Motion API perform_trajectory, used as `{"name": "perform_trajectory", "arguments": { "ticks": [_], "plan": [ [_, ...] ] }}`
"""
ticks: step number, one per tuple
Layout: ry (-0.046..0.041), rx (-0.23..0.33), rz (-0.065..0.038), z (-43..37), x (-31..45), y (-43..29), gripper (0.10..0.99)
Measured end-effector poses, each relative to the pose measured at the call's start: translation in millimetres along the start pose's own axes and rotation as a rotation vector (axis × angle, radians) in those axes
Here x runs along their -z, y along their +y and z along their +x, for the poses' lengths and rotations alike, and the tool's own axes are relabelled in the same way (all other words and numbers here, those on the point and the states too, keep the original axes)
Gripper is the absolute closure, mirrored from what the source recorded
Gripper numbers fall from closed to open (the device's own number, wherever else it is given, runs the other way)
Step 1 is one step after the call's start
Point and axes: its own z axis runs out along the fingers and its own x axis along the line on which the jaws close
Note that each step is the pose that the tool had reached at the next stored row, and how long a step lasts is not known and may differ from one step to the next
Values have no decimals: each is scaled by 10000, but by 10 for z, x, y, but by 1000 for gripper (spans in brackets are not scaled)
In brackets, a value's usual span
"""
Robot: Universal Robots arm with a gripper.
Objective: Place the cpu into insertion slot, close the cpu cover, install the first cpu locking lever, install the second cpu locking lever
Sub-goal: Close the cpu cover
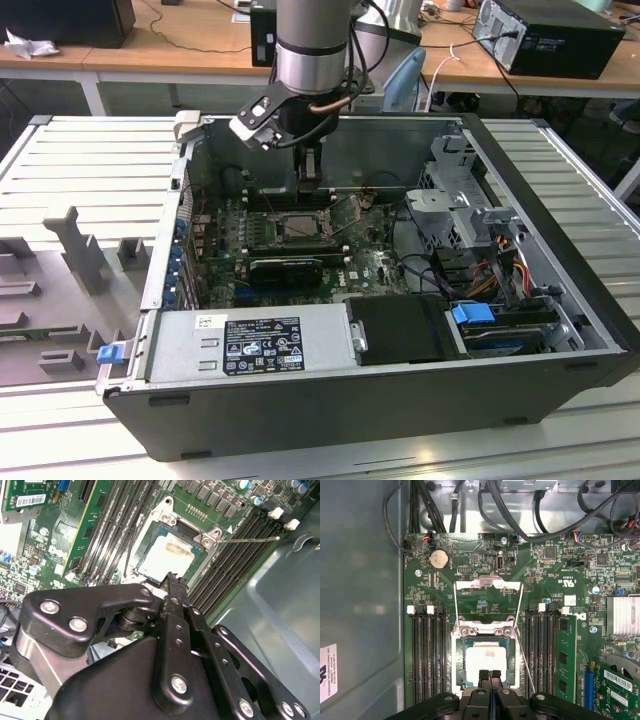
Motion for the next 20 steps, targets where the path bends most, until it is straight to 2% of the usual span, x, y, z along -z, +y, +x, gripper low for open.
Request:
{"name": "perform_trajectory", "arguments": {
  "ticks": [9, 16, 17, 19, 20],
  "plan": [
    [-2, 12, 1, 0, 19, 4, 980],
    [2, 18, -1, 1, 92, 15, 980],
    [1, 20, 0, 1, 93, 28, 980],
    [0, 28, 11, 2, 92, 118, 980],
    [0, 28, 14, 2, 92, 138, 980]
  ]
}}
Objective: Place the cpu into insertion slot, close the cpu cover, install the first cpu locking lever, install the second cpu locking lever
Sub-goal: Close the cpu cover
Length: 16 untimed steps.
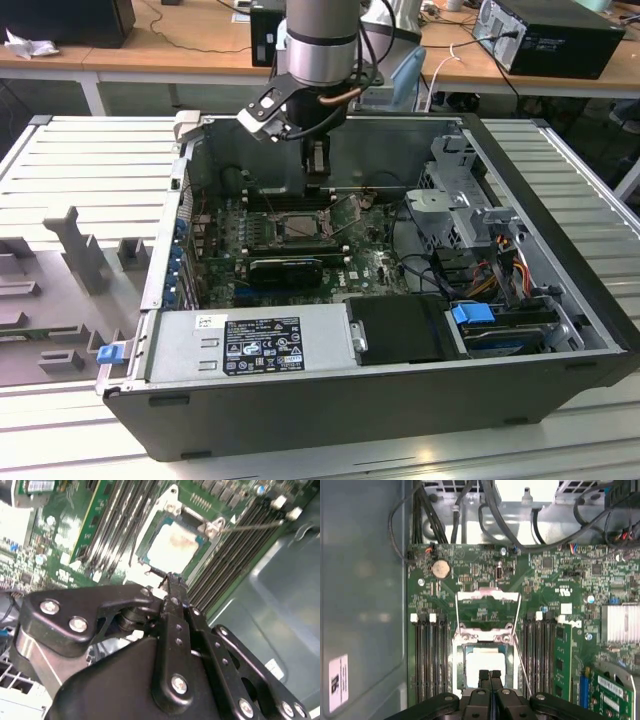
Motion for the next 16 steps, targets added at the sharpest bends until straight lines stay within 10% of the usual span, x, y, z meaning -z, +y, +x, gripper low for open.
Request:
{"name": "perform_trajectory", "arguments": {
  "ticks": [16],
  "plan": [
    [-17, 31, 13, 3, -4, 235, 980]
  ]
}}
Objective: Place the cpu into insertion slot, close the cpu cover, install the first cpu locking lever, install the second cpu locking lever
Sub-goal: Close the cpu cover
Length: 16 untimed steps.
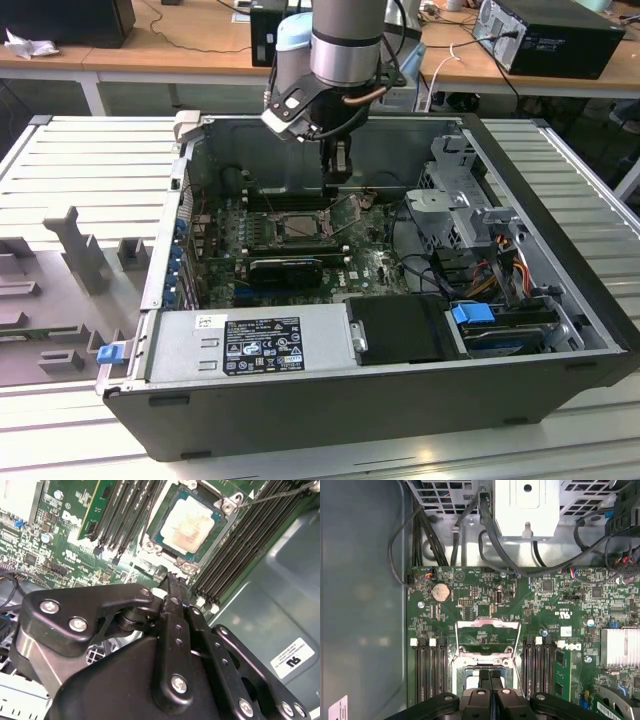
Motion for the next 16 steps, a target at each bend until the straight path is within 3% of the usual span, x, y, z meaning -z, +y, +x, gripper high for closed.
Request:
{"name": "perform_trajectory", "arguments": {
  "ticks": [6, 16],
  "plan": [
    [0, -1, 0, 0, 0, 24, 980],
    [1, -1, 0, 1, -1, 123, 980]
  ]
}}
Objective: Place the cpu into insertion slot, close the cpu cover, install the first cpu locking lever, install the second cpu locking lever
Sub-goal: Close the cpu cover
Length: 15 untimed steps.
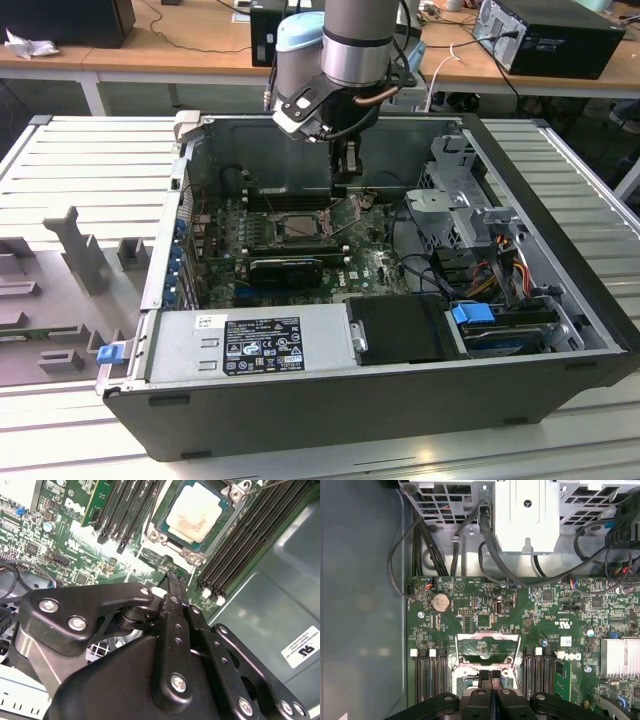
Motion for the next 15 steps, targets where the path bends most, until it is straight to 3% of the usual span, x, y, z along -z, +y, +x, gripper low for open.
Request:
{"name": "perform_trajectory", "arguments": {
  "ticks": [6, 10, 15],
  "plan": [
    [0, 1, 0, 1, -1, 98, 980],
    [0, 22, -3, 6, -5, 265, 980],
    [2, 353, -15, 8, -79, 309, 980]
  ]
}}
